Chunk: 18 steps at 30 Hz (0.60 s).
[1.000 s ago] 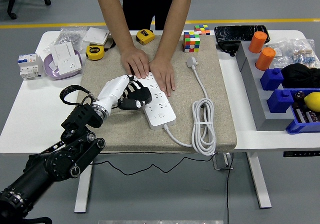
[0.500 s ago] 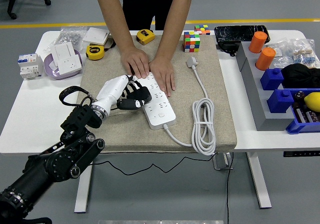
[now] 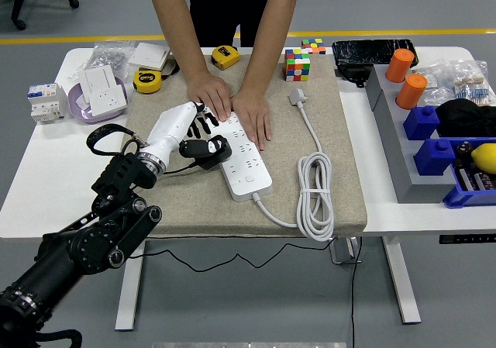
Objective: Pick up the plug,place it near the board,insert it into the board,press the button
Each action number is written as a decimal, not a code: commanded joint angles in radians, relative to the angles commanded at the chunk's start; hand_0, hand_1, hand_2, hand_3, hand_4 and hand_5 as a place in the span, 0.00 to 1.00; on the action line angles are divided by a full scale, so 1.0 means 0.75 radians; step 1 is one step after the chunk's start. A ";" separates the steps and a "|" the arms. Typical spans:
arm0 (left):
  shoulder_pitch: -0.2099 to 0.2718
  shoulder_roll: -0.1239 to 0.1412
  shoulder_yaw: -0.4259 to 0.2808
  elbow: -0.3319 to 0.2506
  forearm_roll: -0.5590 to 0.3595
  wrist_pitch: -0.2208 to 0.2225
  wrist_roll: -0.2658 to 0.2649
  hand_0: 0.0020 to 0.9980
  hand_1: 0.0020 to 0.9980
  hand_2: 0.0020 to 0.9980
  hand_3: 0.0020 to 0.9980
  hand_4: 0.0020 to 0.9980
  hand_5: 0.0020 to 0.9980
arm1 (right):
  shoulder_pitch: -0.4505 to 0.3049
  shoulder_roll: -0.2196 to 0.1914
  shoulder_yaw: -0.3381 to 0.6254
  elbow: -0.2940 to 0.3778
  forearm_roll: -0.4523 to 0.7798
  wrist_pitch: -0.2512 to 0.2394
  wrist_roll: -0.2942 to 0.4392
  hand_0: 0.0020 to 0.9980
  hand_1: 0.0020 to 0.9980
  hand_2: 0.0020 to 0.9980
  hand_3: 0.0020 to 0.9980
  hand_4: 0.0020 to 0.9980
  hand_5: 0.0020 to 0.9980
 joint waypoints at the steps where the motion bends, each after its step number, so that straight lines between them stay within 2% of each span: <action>1: 0.002 0.000 -0.002 -0.006 -0.006 -0.001 -0.004 0.30 0.33 0.40 0.45 0.80 0.26 | 0.001 0.000 -0.001 0.000 0.001 0.000 0.000 0.81 0.72 0.69 0.61 0.89 0.57; 2: 0.008 0.000 -0.007 -0.022 -0.022 0.000 -0.012 0.30 0.33 0.40 0.45 0.80 0.26 | 0.002 0.001 -0.005 0.000 0.005 -0.001 0.002 0.81 0.72 0.69 0.61 0.89 0.57; 3: 0.012 0.000 -0.012 -0.036 -0.038 0.003 -0.019 0.32 0.37 0.44 0.47 0.82 0.30 | 0.002 0.001 -0.007 0.000 0.008 -0.001 0.002 0.81 0.72 0.69 0.60 0.89 0.57; 5: 0.019 0.000 -0.023 -0.062 -0.072 0.007 -0.035 0.32 0.37 0.44 0.47 0.82 0.30 | 0.003 0.001 -0.005 0.000 0.006 -0.001 0.002 0.81 0.72 0.69 0.60 0.89 0.57; 8: 0.028 0.000 -0.036 -0.112 -0.210 -0.032 -0.087 0.32 0.37 0.44 0.47 0.82 0.30 | 0.001 0.002 -0.002 0.000 0.003 -0.001 0.001 0.81 0.72 0.69 0.60 0.89 0.57; 9: 0.029 0.000 -0.038 -0.122 -0.247 -0.046 -0.094 0.69 0.77 0.74 0.72 1.00 0.69 | 0.001 0.002 0.000 0.000 0.001 0.000 0.001 0.81 0.72 0.69 0.61 0.89 0.57; 12: 0.023 0.000 -0.047 -0.126 -0.256 -0.089 -0.084 0.69 0.77 0.74 0.72 1.00 0.69 | 0.000 0.001 0.002 0.000 -0.001 0.000 0.000 0.81 0.72 0.69 0.61 0.89 0.57; 14: 0.014 0.000 -0.048 -0.095 -0.219 -0.107 -0.066 0.69 0.77 0.74 0.72 1.00 0.69 | 0.001 0.001 -0.002 0.000 0.003 0.000 0.001 0.81 0.72 0.69 0.61 0.89 0.57; 15: 0.009 0.000 -0.045 -0.072 -0.201 -0.116 -0.054 0.90 0.93 0.89 0.86 1.00 0.69 | 0.002 0.001 -0.004 0.000 0.004 0.000 0.001 0.81 0.72 0.69 0.60 0.89 0.57; 18: -0.004 0.000 -0.033 0.001 -0.136 -0.132 -0.025 0.90 0.93 0.89 0.86 1.00 0.69 | 0.005 0.001 -0.008 0.000 0.009 -0.001 0.002 0.81 0.72 0.69 0.60 0.89 0.57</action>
